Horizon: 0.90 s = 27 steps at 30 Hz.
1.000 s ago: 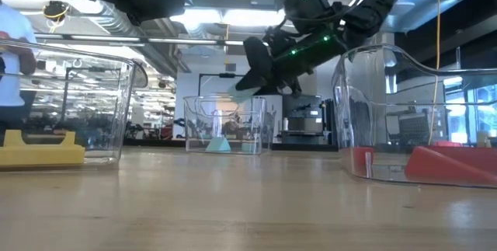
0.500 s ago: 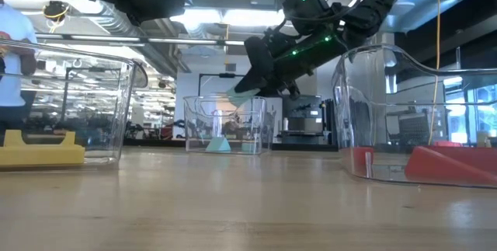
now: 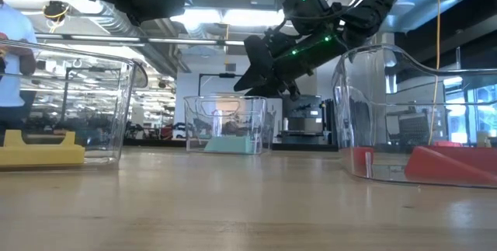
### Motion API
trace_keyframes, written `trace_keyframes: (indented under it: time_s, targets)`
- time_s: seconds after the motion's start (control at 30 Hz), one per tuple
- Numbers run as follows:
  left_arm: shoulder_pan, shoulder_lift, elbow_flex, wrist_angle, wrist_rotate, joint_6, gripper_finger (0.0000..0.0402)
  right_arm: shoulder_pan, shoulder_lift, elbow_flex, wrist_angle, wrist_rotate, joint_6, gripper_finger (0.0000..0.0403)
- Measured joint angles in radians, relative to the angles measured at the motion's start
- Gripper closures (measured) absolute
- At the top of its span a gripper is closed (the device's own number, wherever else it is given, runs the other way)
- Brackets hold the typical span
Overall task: Sort & place blocks by color
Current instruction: Return to Home Position
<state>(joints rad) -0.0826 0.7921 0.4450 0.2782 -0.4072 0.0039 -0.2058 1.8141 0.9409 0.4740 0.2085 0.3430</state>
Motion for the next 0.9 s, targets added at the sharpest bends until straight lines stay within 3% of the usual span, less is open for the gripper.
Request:
trace_keyframes:
  time_s: [0.17, 0.43, 0.7, 0.9]
  targets:
    - [0.0, -0.001, 0.0, 0.001, 0.0, 0.0, 0.0253, 0.001, -0.028, -0.001, -0.033, -0.028, -0.043, 0.0207]
    - [-0.001, -0.01, 0.0, -0.035, -0.014, 0.0, 0.0253, 0.065, -0.296, -0.116, -0.062, -0.047, -0.189, 0.0222]
    - [-0.001, -0.009, 0.0, -0.032, -0.02, -0.019, 0.0253, 0.176, -0.626, -0.402, 0.286, -0.048, -0.274, 0.0248]
    - [-0.001, -0.009, 0.0, -0.013, -0.019, -0.02, 0.0253, 0.199, -0.703, -0.495, 0.388, -0.045, -0.276, 0.0249]
